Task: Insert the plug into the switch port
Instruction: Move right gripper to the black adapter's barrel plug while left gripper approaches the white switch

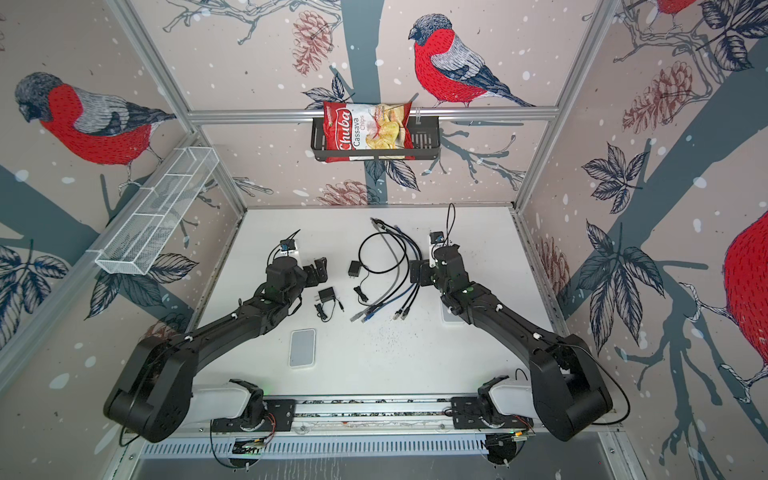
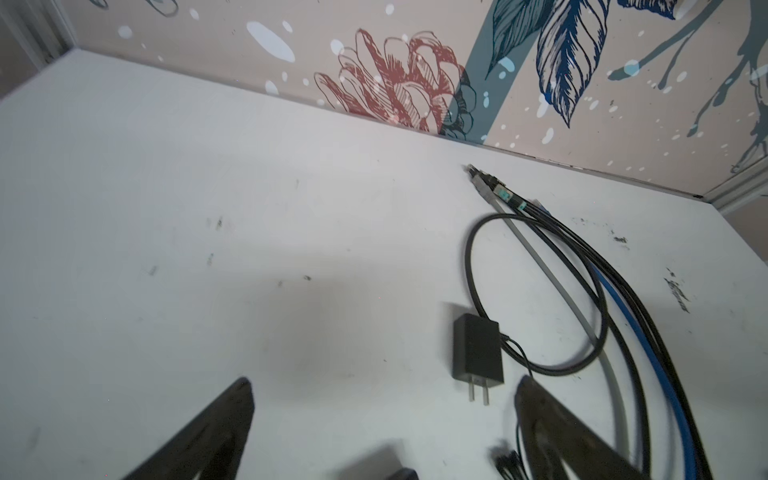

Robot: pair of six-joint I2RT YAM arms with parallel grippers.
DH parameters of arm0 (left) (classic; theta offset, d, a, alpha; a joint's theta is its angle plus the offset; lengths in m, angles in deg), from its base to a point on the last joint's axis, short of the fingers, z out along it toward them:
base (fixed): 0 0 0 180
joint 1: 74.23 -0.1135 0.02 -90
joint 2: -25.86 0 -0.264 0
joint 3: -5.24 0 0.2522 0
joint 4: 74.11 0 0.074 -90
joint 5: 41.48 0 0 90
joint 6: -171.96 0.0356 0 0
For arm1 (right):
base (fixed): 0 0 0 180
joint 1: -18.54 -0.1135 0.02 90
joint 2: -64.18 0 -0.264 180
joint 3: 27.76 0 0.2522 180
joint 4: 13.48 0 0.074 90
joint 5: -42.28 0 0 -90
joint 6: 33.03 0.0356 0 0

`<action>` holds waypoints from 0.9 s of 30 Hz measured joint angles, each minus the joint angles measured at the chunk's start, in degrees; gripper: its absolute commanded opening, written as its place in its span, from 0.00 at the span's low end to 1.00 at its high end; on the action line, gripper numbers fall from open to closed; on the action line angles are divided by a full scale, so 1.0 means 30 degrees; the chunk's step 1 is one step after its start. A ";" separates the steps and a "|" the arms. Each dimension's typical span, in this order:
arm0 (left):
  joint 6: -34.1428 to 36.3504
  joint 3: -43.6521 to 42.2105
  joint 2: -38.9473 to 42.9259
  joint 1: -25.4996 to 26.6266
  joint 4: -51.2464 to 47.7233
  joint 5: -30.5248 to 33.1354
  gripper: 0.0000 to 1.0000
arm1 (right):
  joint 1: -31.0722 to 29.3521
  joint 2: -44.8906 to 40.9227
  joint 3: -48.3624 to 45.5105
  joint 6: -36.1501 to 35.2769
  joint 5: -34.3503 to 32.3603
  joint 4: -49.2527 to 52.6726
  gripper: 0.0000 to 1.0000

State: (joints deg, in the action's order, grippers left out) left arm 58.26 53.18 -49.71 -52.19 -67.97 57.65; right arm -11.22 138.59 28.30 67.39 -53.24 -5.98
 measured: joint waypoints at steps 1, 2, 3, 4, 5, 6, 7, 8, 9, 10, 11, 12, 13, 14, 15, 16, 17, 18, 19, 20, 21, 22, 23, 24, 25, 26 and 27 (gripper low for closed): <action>-0.0175 -0.0029 0.0007 0.0175 -0.0160 -0.0022 0.96 | -0.0211 0.0007 0.0000 -0.0015 -0.0007 0.0095 0.85; -0.0321 -0.0029 0.0022 0.0299 -0.0313 -0.0073 0.96 | -0.0357 0.0029 -0.0007 -0.0058 0.0000 0.0131 0.81; -0.0539 -0.0029 0.0073 0.0386 -0.0444 -0.0226 0.97 | -0.0568 0.0087 -0.0007 -0.0036 0.0000 0.0175 0.79; -0.0627 -0.0029 0.0117 0.0408 -0.0539 -0.0299 0.96 | -0.0772 0.0138 -0.0007 -0.0051 0.0022 0.0255 0.78; -0.0699 -0.0029 0.0168 0.0408 -0.0663 -0.0306 0.97 | -0.0976 0.0189 -0.0015 -0.0058 0.0066 0.0328 0.78; -0.0918 -0.0036 0.0233 0.0415 -0.0823 -0.0299 0.97 | -0.1231 0.0219 -0.0066 -0.0073 0.0168 0.0335 0.78; -0.1086 -0.0051 0.0284 0.0415 -0.0911 -0.0299 0.96 | -0.1457 0.0226 -0.0117 -0.0080 0.0197 0.0357 0.79; -0.1086 -0.0080 0.0335 0.0423 -0.0984 -0.0299 0.96 | -0.1749 0.0255 -0.0153 -0.0160 0.0313 0.0379 0.79; -0.1107 -0.0095 0.0393 0.0423 -0.1042 -0.0299 0.96 | -0.2047 0.0335 -0.0160 -0.0291 0.0444 0.0379 0.79; -0.1151 -0.0095 0.0423 0.0430 -0.1129 -0.0299 0.96 | -0.2324 0.0452 -0.0160 -0.0481 0.0546 0.0379 0.79; -0.1151 -0.0095 0.0437 0.0430 -0.1188 -0.0291 0.96 | -0.2601 0.0590 -0.0131 -0.0495 0.0590 0.0437 0.79; -0.1158 -0.0095 0.0437 0.0430 -0.1217 -0.0299 0.97 | -0.2885 0.0772 -0.0044 -0.0539 0.0590 0.0605 0.79; -0.1173 -0.0095 0.0437 0.0430 -0.1239 -0.0291 0.96 | -0.3133 0.0954 0.0051 -0.0627 0.0597 0.0743 0.79; -0.1180 -0.0095 0.0437 0.0430 -0.1275 -0.0262 0.96 | -0.3395 0.1151 0.0182 -0.0707 0.0656 0.0867 0.79; -0.1253 -0.0095 0.0437 0.0430 -0.1297 -0.0175 0.96 | -0.3687 0.1384 0.0379 -0.0867 0.0714 0.0991 0.79; -0.1297 -0.0095 0.0444 0.0430 -0.1348 -0.0036 0.97 | -0.3963 0.1625 0.0590 -0.0911 0.0867 0.1107 0.77; -0.1297 -0.0095 0.0466 0.0430 -0.1428 0.0051 0.96 | -0.4204 0.1814 0.0772 -0.0911 0.0940 0.1180 0.76; -0.1326 -0.0095 0.0510 0.0430 -0.1566 0.0175 0.96 | -0.4532 0.2113 0.1042 -0.0925 0.0940 0.1282 0.75; -0.1537 -0.0095 0.0568 0.0430 -0.1763 0.0357 0.96 | -0.4830 0.2455 0.1355 -0.0933 0.0954 0.1392 0.72; -0.1617 -0.0095 0.0627 0.0430 -0.1938 0.0539 0.96 | -0.5056 0.2783 0.1654 -0.0940 0.1013 0.1501 0.69; -0.1785 -0.0095 0.0721 0.0430 -0.2244 0.0780 0.96 | -0.5340 0.3271 0.2127 -0.0984 0.1107 0.1741 0.66; -0.2033 -0.0095 0.0823 0.0430 -0.2470 0.1027 0.96 | -0.5508 0.3650 0.2506 -0.0991 0.1188 0.1902 0.64; -0.2237 -0.0095 0.0940 0.0430 -0.2754 0.1224 0.96 | -0.5741 0.4284 0.3126 -0.0984 0.1370 0.2091 0.62; -0.2623 -0.0095 0.1086 0.0430 -0.3133 0.1552 0.97 | -0.5945 0.4896 0.3716 -0.0976 0.1515 0.2302 0.60; -0.2929 -0.0095 0.1260 0.0430 -0.3512 0.1756 0.97 | -0.6091 0.5326 0.4124 -0.0954 0.1596 0.2470 0.59; -0.3264 -0.0095 0.1450 0.0430 -0.3942 0.2040 0.97 | -0.6280 0.5858 0.4619 -0.0911 0.1792 0.2652 0.57; -0.3687 -0.0095 0.1698 0.0430 -0.4466 0.2266 0.97 | -0.6492 0.6419 0.5151 -0.0889 0.2011 0.2856 0.56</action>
State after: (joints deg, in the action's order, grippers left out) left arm 47.20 52.89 -44.61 -50.90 -81.37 64.44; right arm -30.69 157.84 43.76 64.72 -47.21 2.59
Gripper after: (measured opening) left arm 0.965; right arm 0.579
